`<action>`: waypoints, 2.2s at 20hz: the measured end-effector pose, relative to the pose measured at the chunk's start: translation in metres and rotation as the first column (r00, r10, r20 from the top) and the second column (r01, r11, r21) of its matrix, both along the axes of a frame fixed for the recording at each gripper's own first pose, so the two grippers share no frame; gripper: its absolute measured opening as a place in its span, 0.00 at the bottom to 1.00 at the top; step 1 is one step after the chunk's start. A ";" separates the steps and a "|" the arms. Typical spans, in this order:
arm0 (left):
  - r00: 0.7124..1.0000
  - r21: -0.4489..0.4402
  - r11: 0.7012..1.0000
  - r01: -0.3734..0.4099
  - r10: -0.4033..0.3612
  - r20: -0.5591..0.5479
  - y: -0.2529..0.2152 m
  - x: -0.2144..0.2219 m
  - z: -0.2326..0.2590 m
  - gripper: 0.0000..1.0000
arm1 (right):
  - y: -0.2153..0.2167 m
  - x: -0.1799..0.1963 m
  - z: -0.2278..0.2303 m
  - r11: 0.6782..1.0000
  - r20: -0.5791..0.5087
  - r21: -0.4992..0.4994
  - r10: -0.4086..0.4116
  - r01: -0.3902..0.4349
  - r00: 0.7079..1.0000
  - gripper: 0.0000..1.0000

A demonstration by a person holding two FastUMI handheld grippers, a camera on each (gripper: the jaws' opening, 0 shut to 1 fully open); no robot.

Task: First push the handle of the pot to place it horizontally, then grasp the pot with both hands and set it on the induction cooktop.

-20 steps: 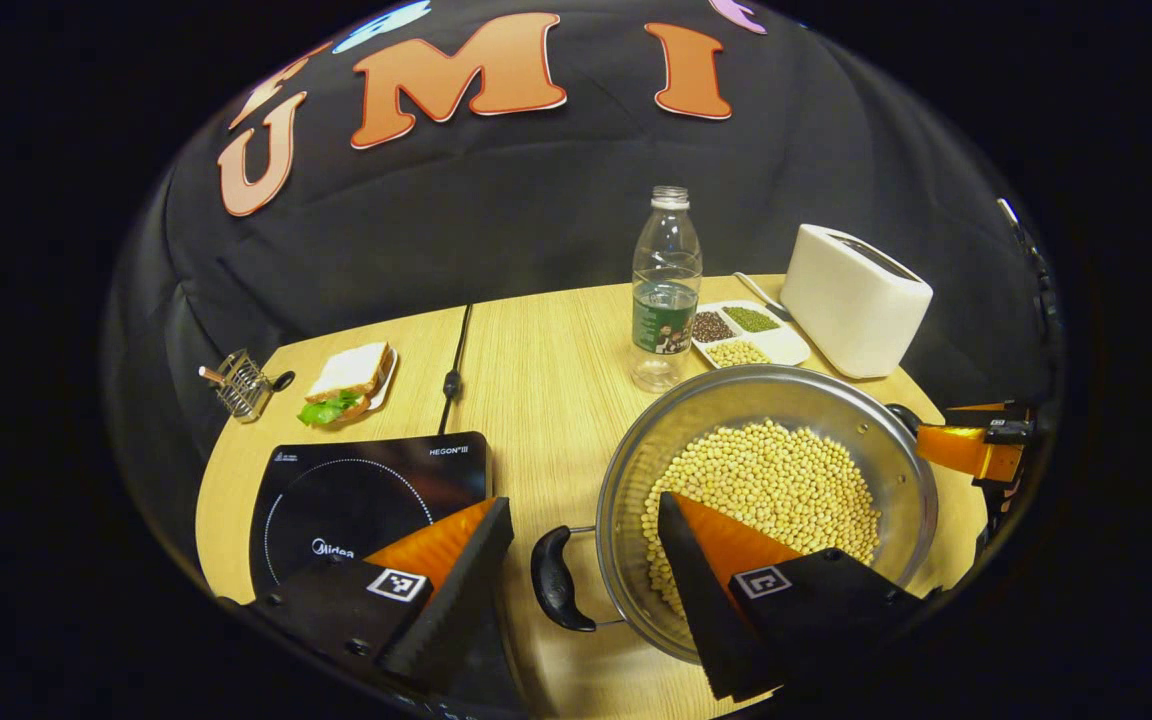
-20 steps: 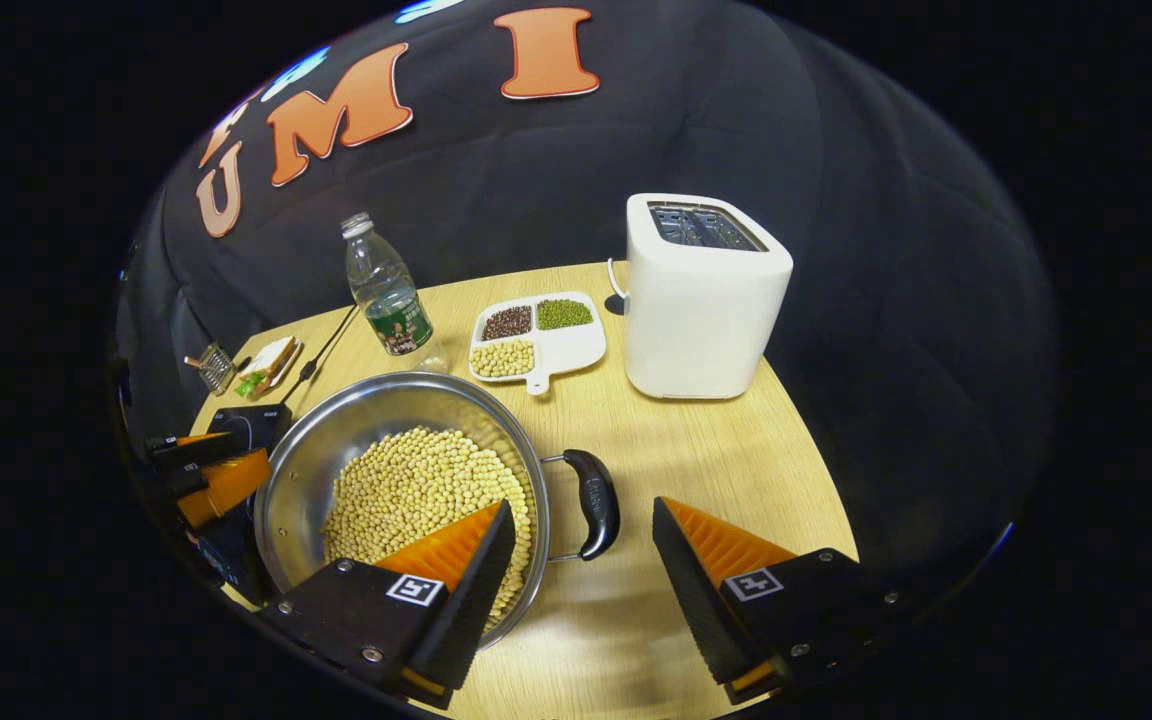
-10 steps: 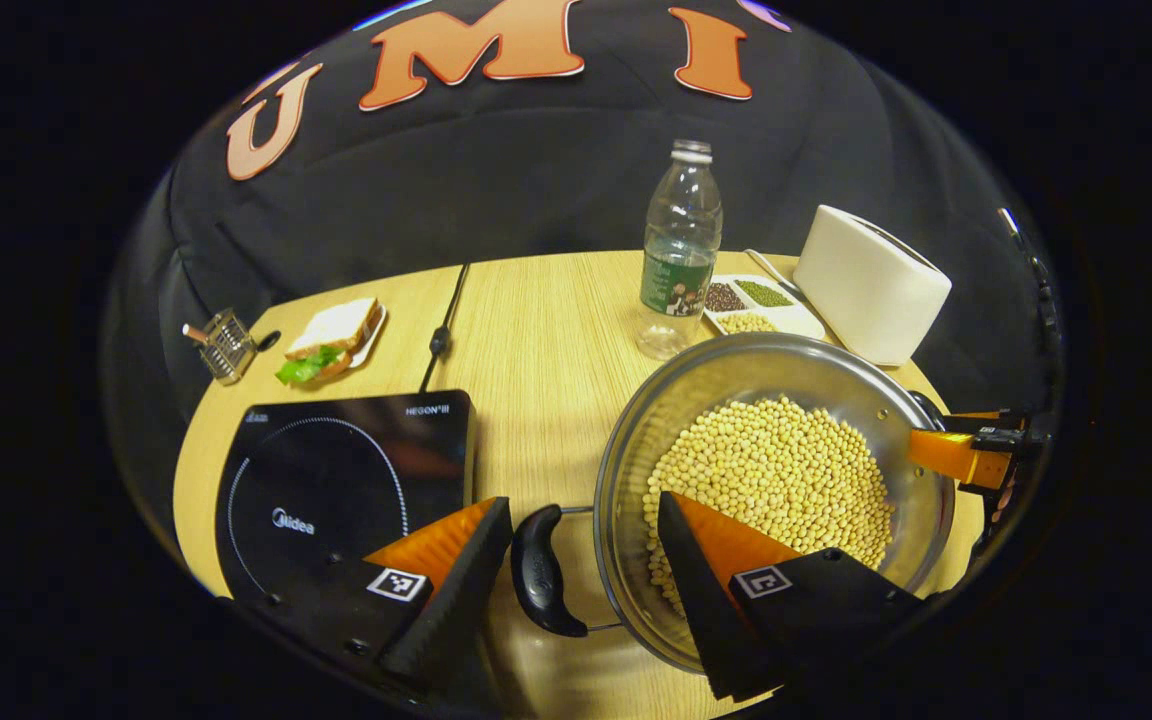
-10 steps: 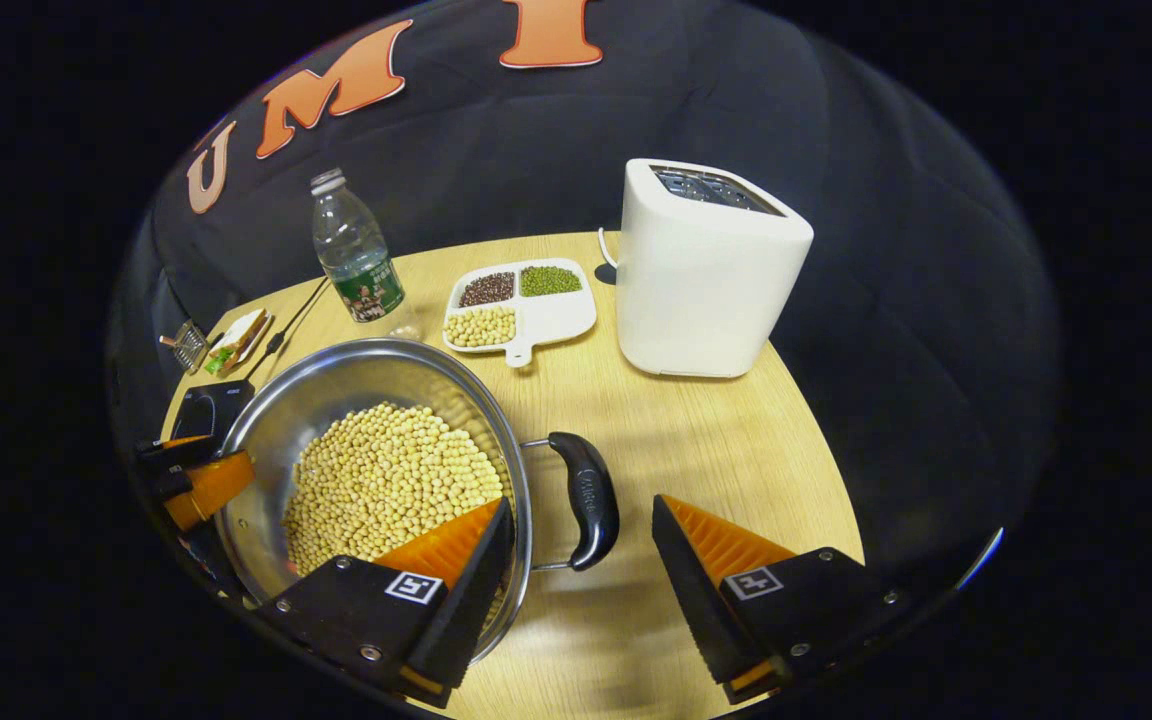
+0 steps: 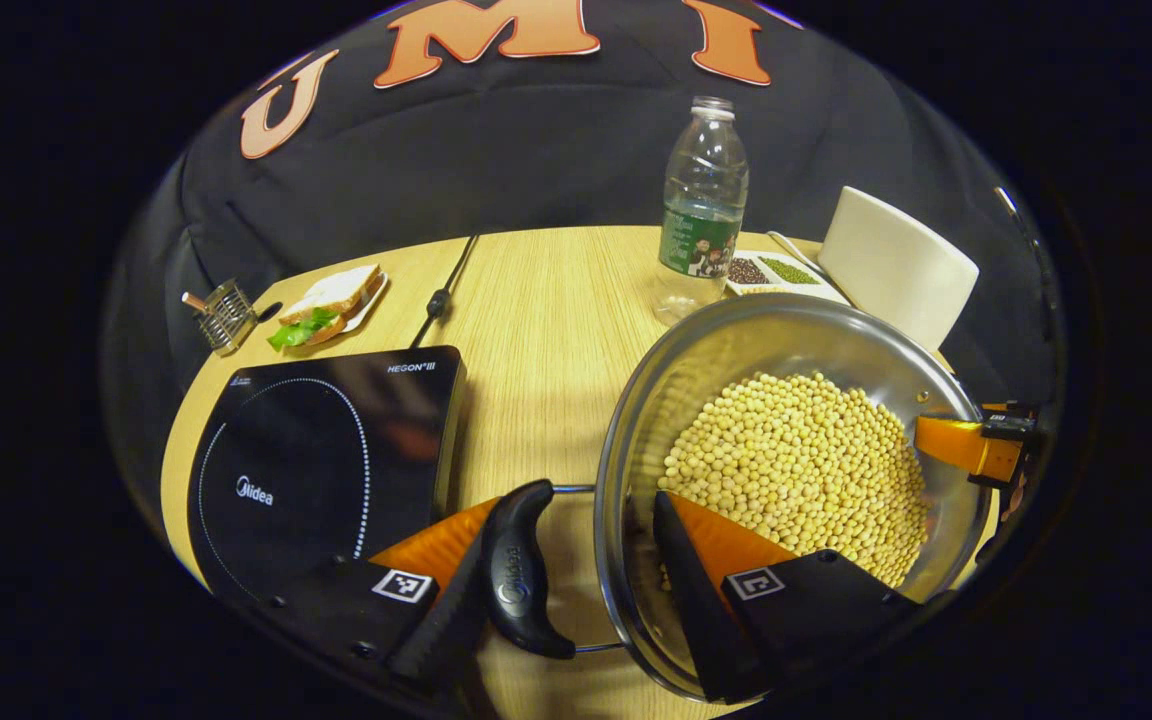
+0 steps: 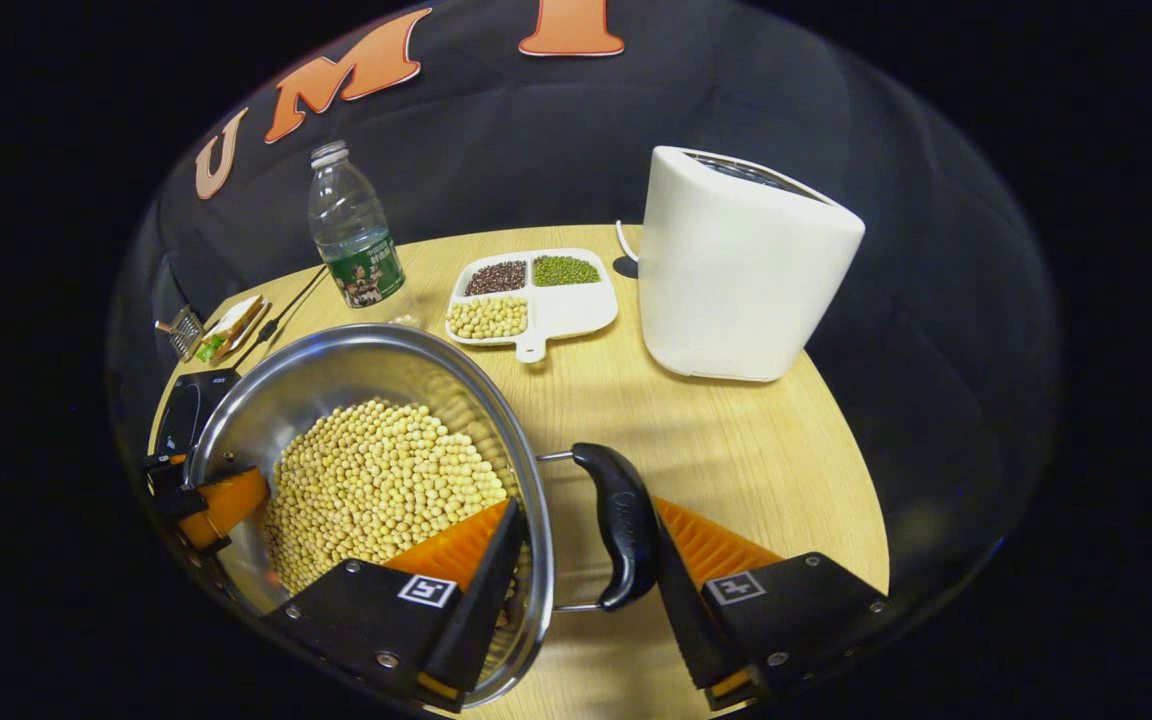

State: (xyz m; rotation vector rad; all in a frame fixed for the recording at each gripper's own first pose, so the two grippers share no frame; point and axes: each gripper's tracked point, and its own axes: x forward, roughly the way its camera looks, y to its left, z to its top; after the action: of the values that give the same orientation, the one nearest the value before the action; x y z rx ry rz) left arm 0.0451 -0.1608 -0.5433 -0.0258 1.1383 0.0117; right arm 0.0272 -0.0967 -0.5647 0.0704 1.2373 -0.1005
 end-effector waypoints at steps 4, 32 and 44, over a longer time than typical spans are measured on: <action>0.999 -0.001 0.999 -0.033 0.033 0.035 0.000 0.002 -0.001 0.89 | 0.000 0.001 0.000 1.000 0.003 0.020 -0.006 0.006 1.000 0.73; 0.965 0.008 0.997 -0.073 0.069 0.253 0.105 0.002 0.103 0.75 | 0.078 -0.004 0.101 0.998 0.168 0.045 0.045 -0.053 0.985 0.61; 0.955 0.048 0.993 -0.109 0.091 0.281 0.198 -0.021 0.145 0.75 | 0.168 0.000 0.132 0.991 0.191 0.072 0.098 -0.114 0.977 0.57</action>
State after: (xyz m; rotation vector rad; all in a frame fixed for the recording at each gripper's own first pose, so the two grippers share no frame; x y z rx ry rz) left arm 0.0238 0.0371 -0.3981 -0.0282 0.8526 0.1306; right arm 0.0273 0.0715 -0.4322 0.0837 1.0551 0.0495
